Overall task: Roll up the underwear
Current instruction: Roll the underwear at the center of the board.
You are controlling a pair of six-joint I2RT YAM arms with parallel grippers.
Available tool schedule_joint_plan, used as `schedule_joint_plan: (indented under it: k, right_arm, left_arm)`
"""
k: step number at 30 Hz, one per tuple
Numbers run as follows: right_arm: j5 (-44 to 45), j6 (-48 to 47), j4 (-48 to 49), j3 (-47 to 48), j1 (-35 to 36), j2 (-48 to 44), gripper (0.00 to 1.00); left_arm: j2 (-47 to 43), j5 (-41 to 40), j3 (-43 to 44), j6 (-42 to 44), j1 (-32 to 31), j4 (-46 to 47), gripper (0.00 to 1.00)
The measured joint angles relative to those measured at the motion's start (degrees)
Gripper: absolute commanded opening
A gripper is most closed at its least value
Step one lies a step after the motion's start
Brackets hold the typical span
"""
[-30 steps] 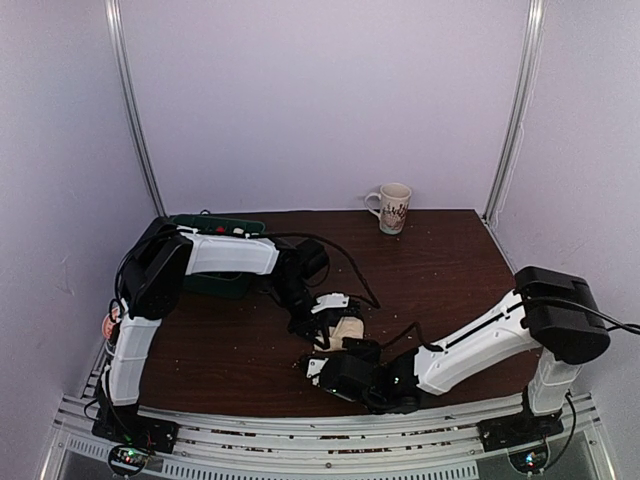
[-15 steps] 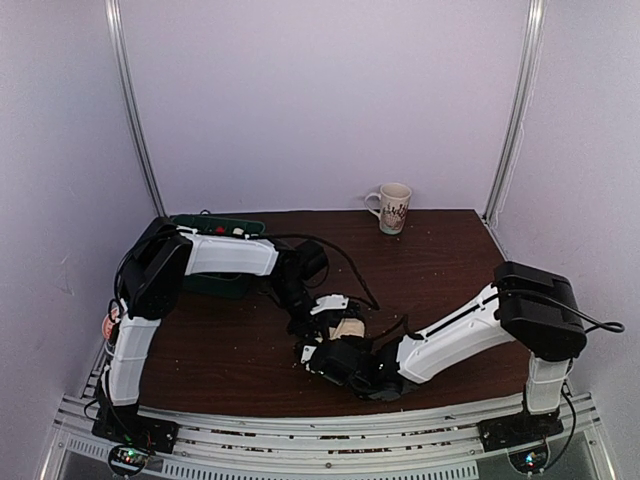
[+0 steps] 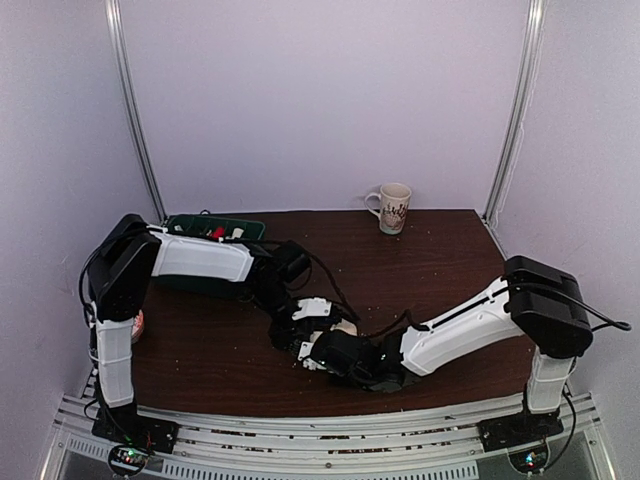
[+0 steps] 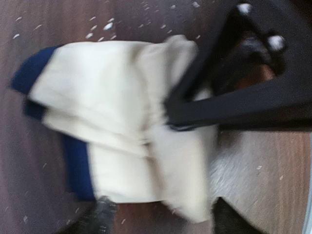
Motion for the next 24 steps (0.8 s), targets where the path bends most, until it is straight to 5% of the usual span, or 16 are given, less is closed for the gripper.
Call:
schedule_joint_plan:
  k: [9, 16, 24]
  right_arm:
    - [-9.0, 2.4, -3.5, 0.0, -0.7, -2.9, 0.00]
    - [-19.0, 4.4, -9.2, 3.3, -4.5, -3.4, 0.00]
    - [-37.7, 6.3, -20.9, 13.4, -9.8, 0.4, 0.03]
  left_arm:
    - [-18.7, -6.1, -14.9, -0.5, 1.8, 12.0, 0.98]
    - [-38.2, -13.8, -34.1, -1.2, 2.2, 34.5, 0.98]
    - [-46.4, -7.6, -45.9, 6.8, 2.3, 44.5, 0.98]
